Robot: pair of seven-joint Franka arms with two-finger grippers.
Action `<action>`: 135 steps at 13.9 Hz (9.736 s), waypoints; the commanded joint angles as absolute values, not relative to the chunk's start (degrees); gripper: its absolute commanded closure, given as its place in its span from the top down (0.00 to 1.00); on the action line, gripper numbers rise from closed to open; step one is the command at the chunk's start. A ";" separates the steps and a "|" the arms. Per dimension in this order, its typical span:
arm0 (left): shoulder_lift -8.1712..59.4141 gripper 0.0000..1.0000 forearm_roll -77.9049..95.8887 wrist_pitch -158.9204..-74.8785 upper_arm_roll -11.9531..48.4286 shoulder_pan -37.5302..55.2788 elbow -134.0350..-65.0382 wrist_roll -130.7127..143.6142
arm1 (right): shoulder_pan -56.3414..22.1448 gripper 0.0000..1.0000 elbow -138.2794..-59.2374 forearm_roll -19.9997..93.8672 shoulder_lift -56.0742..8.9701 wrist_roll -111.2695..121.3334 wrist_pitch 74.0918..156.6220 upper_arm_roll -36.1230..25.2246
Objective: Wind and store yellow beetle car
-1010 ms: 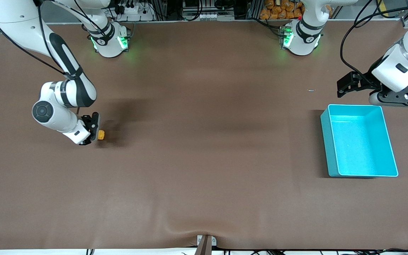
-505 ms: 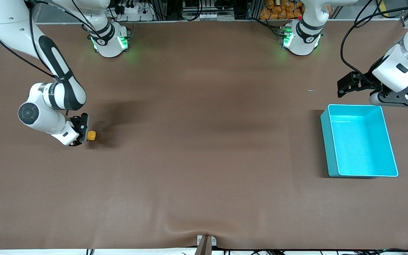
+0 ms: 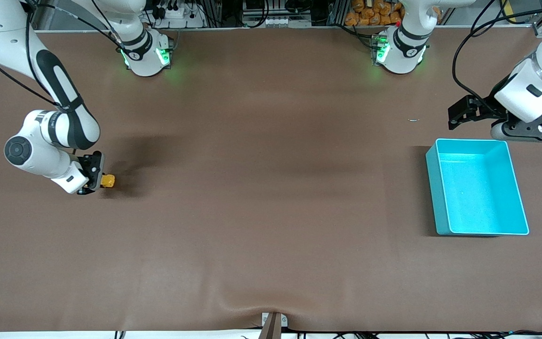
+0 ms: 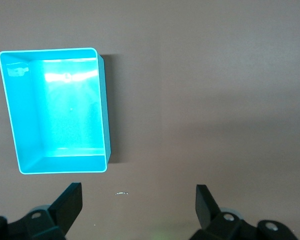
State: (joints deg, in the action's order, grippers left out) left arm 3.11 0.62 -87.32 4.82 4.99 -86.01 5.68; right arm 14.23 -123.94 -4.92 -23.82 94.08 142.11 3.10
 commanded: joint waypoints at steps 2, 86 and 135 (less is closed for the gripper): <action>2.99 1.00 1.49 -87.45 4.75 5.01 -85.69 5.63 | 16.96 0.29 -120.94 -6.15 -29.44 95.10 144.23 3.52; 7.38 0.00 -5.54 -135.73 13.98 -5.80 -123.16 74.65 | -4.57 1.00 -90.88 0.44 1.67 4.48 87.54 -6.59; -2.98 1.00 -0.61 -87.19 2.90 4.48 -94.22 -0.88 | -4.83 1.00 -90.53 1.32 1.32 3.69 86.84 -6.24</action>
State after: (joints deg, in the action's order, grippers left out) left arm -1.09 -1.43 -88.04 5.31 2.84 -93.81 0.24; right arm -4.43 -90.63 1.27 0.78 4.58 87.09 -5.95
